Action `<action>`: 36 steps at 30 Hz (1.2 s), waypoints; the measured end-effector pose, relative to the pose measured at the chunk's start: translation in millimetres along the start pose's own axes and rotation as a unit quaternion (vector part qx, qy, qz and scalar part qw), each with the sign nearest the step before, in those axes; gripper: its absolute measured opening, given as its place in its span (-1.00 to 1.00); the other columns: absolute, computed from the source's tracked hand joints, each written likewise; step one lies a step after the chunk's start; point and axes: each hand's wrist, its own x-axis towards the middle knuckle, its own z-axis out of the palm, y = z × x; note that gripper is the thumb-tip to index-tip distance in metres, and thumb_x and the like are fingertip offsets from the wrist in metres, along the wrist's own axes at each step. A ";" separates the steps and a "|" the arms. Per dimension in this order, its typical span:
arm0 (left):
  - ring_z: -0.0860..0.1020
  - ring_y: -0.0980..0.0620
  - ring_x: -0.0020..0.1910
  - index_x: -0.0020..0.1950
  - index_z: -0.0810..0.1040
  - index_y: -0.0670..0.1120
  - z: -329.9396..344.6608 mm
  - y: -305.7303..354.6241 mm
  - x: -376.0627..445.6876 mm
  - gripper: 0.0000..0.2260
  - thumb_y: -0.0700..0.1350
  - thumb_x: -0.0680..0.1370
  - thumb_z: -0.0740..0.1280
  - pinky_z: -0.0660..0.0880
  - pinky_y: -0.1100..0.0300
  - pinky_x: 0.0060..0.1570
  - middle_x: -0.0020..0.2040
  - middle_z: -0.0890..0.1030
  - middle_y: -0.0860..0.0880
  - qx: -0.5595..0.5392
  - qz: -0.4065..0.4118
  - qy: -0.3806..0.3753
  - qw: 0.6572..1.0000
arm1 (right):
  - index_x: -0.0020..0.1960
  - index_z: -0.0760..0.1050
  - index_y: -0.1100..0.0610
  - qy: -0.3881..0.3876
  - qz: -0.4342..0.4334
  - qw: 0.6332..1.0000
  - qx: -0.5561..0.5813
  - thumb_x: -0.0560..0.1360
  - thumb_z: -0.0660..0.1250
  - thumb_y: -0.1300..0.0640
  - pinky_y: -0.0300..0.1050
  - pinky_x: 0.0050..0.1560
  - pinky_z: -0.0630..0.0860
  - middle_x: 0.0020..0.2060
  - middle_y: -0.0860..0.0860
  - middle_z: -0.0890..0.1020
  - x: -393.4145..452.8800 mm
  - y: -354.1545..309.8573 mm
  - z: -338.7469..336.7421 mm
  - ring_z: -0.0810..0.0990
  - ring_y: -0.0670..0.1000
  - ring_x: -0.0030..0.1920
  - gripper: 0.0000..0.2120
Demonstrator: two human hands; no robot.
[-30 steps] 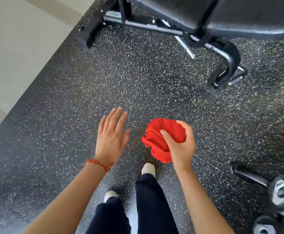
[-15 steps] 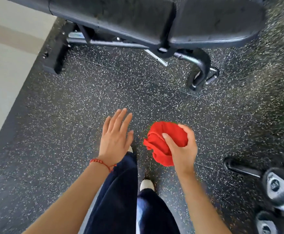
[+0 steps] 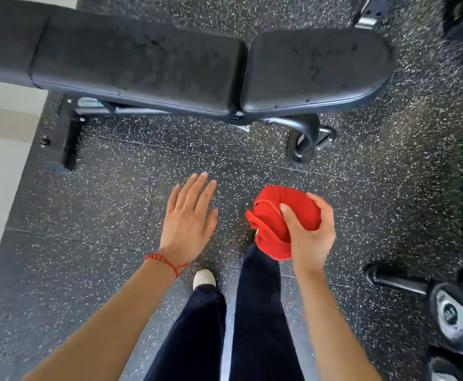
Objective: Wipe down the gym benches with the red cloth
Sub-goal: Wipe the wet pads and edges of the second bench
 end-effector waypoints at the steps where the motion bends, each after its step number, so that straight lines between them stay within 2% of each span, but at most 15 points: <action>1: 0.30 -0.22 0.39 0.37 0.37 -0.26 0.9 3.1 13.0 -0.54 -0.04 0.57 0.05 0.22 -0.22 0.34 0.40 0.35 -0.24 0.000 0.000 0.002 1.000 | 0.03 0.46 -0.18 0.002 -0.002 1.000 -0.001 0.26 0.53 0.05 -0.55 -0.07 0.38 -0.08 -0.28 0.54 13.3 -0.8 -0.4 0.50 -0.37 -0.08 -0.59; 12: 0.29 -0.24 0.39 0.37 0.36 -0.27 19.6 70.4 171.8 -0.53 -0.02 0.56 0.04 0.21 -0.23 0.34 0.39 0.35 -0.26 -0.017 -0.027 0.009 0.999 | 0.06 0.47 -0.09 -0.011 -0.012 0.999 -0.028 0.27 0.52 0.05 -0.53 -0.09 0.39 -0.12 -0.28 0.53 183.2 -26.3 -19.0 0.49 -0.39 -0.11 -0.59; 16: 0.29 -0.23 0.39 0.36 0.38 -0.28 23.7 84.7 221.9 -0.54 -0.04 0.57 0.06 0.21 -0.20 0.34 0.39 0.36 -0.26 -0.027 -0.018 0.026 0.999 | 0.05 0.47 -0.06 0.009 -0.025 0.999 -0.031 0.28 0.53 0.10 -0.45 0.01 0.40 -0.09 -0.25 0.53 246.1 -40.9 -21.1 0.48 -0.37 -0.10 -0.60; 22: 0.29 -0.22 0.40 0.36 0.38 -0.26 33.5 84.1 280.1 -0.55 -0.07 0.55 0.09 0.21 -0.20 0.34 0.39 0.36 -0.24 -0.034 0.004 0.028 0.999 | 0.07 0.47 0.04 0.052 -0.047 0.997 -0.036 0.30 0.51 0.12 -0.53 0.00 0.32 -0.06 -0.18 0.53 315.8 -54.5 -6.5 0.45 -0.42 -0.09 -0.61; 28: 0.35 -0.25 0.35 0.33 0.42 -0.27 55.7 76.0 331.7 -0.56 -0.07 0.54 0.10 0.25 -0.19 0.30 0.36 0.39 -0.26 -0.043 0.037 0.005 0.998 | 0.08 0.47 0.05 0.058 -0.053 0.994 -0.071 0.26 0.52 0.13 -0.60 -0.05 0.28 -0.07 -0.28 0.49 346.3 -55.8 8.7 0.45 -0.44 -0.08 -0.57; 31: 0.36 -0.24 0.35 0.33 0.43 -0.26 65.7 73.8 351.3 -0.57 -0.07 0.54 0.11 0.26 -0.17 0.30 0.36 0.41 -0.24 -0.047 0.051 -0.009 0.998 | 0.09 0.46 0.04 0.056 -0.031 0.995 -0.077 0.21 0.52 0.14 -0.58 -0.04 0.30 -0.05 -0.26 0.49 349.7 -55.1 9.1 0.45 -0.43 -0.07 -0.51; 36: 0.38 -0.26 0.33 0.31 0.44 -0.27 72.3 75.8 374.5 -0.56 -0.07 0.53 0.10 0.27 -0.18 0.29 0.35 0.42 -0.25 -0.049 0.068 -0.044 0.996 | 0.09 0.44 0.04 0.049 -0.030 0.994 -0.098 0.26 0.54 0.23 -0.55 0.00 0.32 -0.04 -0.24 0.48 348.5 -62.6 8.5 0.45 -0.41 -0.05 -0.53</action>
